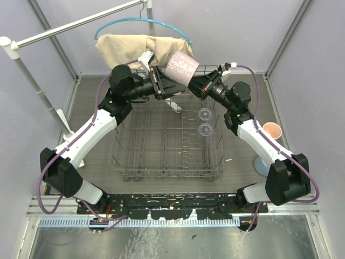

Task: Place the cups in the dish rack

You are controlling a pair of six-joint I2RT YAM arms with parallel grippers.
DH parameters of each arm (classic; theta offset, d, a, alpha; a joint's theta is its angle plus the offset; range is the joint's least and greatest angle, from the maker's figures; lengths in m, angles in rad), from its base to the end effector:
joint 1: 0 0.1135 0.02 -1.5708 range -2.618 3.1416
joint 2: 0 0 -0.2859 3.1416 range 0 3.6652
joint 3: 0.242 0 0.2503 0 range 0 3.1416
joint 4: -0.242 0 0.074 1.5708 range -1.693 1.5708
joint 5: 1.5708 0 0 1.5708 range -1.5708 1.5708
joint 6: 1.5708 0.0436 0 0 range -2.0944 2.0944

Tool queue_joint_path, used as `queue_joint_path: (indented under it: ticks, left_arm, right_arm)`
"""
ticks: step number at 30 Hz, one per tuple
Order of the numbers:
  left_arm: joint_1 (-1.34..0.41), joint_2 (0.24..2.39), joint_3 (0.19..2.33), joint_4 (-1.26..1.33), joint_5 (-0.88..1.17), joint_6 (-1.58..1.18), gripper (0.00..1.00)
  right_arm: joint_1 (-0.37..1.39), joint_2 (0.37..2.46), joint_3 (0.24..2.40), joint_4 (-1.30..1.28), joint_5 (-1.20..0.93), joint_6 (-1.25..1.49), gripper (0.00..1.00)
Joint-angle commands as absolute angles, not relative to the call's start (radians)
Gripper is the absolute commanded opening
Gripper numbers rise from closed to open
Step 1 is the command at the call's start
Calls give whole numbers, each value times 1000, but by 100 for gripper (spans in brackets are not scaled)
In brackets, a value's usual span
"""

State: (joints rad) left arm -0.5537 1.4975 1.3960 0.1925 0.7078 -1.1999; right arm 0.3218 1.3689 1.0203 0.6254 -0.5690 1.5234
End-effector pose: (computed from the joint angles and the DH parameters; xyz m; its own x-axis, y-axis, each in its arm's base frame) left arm 0.2858 -0.2100 0.4434 -0.8576 -0.3023 -0.4160 0.4165 0.0663 -0.9067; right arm 0.2943 0.1229 0.3972 -0.7450 0.6387 -0.1926 -0.2949 -0.0562 0.9539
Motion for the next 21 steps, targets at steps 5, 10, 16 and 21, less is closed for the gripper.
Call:
queue_joint_path:
  ticks: [5,10,16,21]
  left_arm:
    - [-546,1485,1416,252,712,-1201,24]
    - [-546,1488,1396,253,714,-1197,0]
    - [-545,1439,1364,145,688,-1079,0]
    - [-542,1400,1375,-6,649,-950,0]
  right_arm:
    - [326,1368,1086,660,-634,1441,1]
    - [326,1367,1099,620,-650,1413,1]
    - [321,1345,1110,522,-649,1336,20]
    - [304,1324,1110,457,-643,1293,41]
